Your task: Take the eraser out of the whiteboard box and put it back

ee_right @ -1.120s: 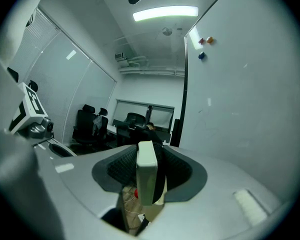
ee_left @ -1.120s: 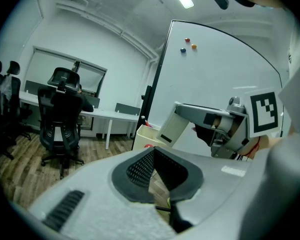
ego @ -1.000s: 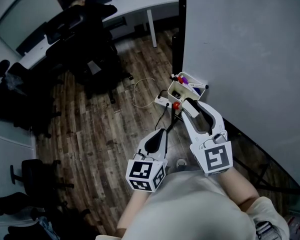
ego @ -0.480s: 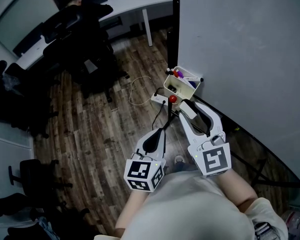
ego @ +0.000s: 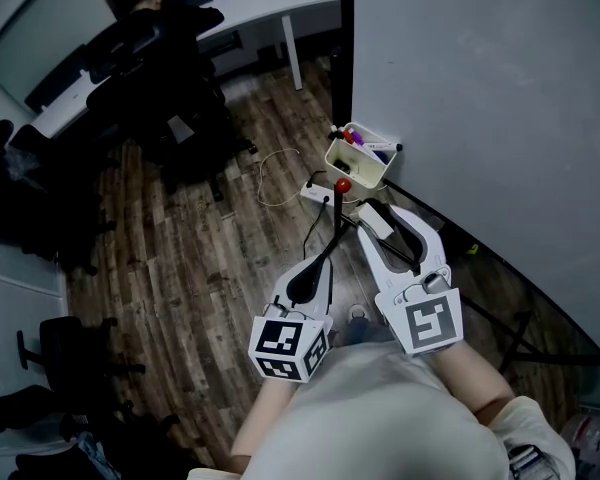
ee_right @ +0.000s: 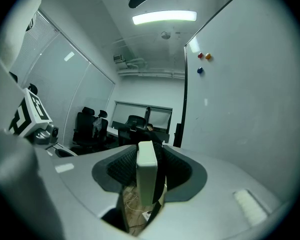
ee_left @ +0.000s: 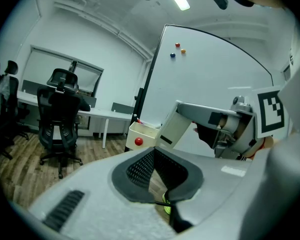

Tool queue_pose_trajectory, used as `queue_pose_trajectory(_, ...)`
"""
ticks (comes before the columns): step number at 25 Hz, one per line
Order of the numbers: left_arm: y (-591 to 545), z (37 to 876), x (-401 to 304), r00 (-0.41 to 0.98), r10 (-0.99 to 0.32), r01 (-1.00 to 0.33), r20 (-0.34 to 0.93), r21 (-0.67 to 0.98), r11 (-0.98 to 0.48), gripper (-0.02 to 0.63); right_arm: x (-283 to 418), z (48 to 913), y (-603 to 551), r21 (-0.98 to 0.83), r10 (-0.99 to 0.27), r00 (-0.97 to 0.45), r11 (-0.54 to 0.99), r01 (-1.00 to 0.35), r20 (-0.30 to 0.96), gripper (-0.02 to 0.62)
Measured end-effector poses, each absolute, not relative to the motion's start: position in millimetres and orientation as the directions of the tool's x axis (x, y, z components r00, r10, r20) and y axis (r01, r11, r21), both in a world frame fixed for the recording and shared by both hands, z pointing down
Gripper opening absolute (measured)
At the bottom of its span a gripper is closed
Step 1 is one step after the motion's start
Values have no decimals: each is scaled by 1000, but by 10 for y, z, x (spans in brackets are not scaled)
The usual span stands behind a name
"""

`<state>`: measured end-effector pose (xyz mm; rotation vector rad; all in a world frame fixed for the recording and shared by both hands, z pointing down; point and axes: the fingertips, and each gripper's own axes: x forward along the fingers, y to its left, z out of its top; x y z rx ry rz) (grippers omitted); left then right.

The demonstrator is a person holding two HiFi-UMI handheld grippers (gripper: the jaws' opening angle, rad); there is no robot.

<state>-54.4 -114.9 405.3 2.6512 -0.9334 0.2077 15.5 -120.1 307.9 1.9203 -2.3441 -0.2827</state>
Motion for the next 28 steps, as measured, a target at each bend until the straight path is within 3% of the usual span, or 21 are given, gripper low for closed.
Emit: queue_pose_trajectory(28,-1060,4013,-525,778,-588,-628,221,248,-738,2,179,3065,-1070,197,-979,-200,189,-962,-39,166)
